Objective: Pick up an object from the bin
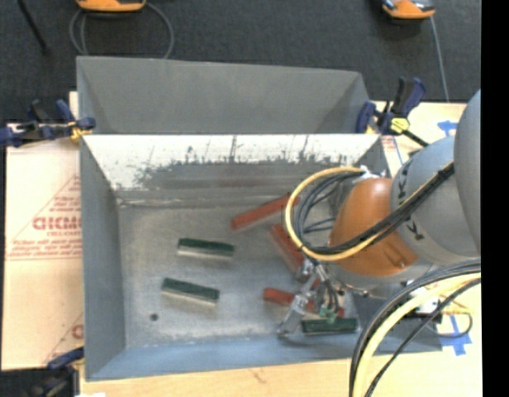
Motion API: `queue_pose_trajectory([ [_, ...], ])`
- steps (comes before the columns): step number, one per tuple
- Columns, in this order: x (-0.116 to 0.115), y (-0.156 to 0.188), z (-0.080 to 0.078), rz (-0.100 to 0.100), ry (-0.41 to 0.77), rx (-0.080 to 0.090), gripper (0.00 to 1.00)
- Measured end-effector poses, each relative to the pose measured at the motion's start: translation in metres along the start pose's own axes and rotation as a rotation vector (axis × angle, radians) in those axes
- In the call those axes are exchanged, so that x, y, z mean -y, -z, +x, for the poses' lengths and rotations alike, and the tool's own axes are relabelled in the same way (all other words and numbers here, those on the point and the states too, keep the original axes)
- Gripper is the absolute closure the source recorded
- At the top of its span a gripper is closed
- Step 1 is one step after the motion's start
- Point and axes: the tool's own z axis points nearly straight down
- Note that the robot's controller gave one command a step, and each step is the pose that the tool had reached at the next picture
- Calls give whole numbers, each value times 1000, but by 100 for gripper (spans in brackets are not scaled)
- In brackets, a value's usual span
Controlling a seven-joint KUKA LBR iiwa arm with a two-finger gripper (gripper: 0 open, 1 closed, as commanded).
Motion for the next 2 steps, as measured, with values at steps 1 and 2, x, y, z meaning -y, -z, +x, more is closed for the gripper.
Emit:
queue_pose_trajectory([
  [1,0,1,-1,2,9,-2,0],
  [2,0,1,-2,3,11,-1,100],
])
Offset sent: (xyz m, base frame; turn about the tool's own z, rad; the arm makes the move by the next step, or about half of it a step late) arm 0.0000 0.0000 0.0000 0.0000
